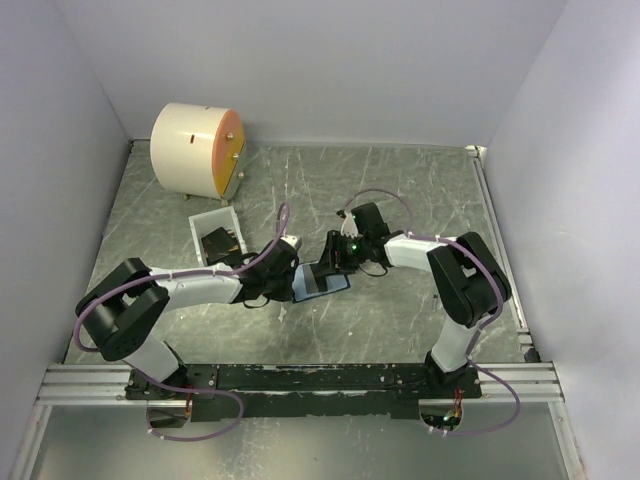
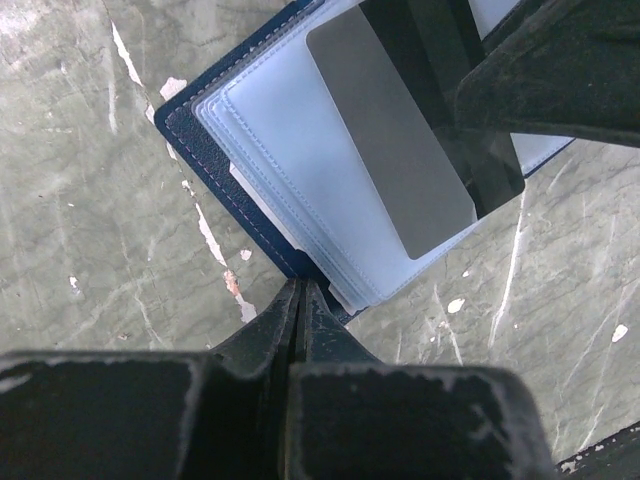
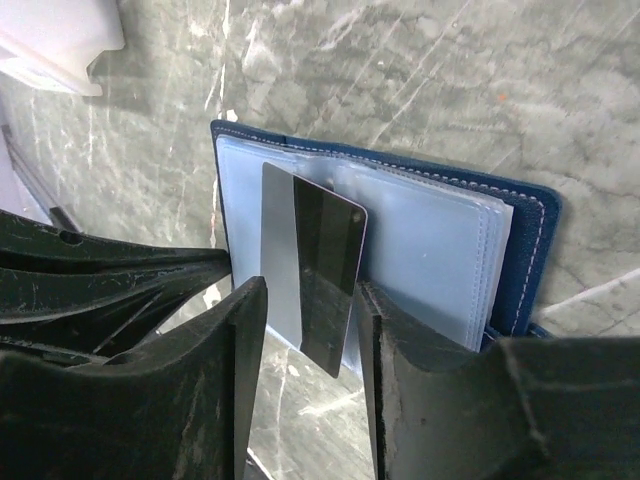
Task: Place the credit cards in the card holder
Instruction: Insert the credit card into the card holder.
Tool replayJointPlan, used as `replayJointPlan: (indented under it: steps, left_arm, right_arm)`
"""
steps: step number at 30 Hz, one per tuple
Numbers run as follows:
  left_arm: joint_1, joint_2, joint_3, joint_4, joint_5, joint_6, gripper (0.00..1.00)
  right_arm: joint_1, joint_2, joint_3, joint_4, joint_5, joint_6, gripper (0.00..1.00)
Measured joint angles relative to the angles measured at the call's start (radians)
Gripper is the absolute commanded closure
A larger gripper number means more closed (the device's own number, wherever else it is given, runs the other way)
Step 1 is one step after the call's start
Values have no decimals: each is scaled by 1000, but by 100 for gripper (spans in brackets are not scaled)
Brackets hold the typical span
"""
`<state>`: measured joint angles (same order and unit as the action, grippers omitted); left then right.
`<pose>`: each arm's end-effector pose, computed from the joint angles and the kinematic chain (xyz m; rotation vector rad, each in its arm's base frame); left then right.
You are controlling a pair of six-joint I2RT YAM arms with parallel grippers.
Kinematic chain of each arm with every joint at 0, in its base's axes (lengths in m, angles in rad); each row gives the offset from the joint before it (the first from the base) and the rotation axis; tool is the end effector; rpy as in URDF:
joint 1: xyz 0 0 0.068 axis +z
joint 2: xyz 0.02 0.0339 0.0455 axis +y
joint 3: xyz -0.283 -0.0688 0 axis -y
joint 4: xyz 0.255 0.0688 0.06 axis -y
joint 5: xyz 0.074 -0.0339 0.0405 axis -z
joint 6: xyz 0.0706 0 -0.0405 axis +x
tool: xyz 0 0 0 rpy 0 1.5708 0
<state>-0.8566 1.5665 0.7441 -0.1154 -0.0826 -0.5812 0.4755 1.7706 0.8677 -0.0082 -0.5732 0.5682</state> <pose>0.2151 -0.2392 0.1341 0.3186 2.5526 -0.4748 0.3051 0.2002 0.1225 -0.1431 2.6373 1.1198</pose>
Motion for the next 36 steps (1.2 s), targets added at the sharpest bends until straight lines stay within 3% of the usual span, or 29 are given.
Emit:
replayJointPlan:
  steps: [6, 15, 23, 29, 36]
  left_arm:
    - [0, -1, -2, 2, -2, -11, 93]
    - [0, 1, -1, 2, -3, -11, 93]
    - [0, 2, 1, 0, -3, -11, 93]
    - [0, 2, 1, 0, -4, -18, 93]
    - [0, 3, 3, -1, -4, -22, 93]
  right_arm:
    - [34, -1, 26, -25, 36, -39, 56]
    - [86, 20, 31, -2, 45, -84, 74]
    - [97, 3, 17, 2, 87, -58, 68]
    - [105, -43, 5, -35, 133, -55, 83]
    - [119, -39, -26, -16, 133, -43, 86]
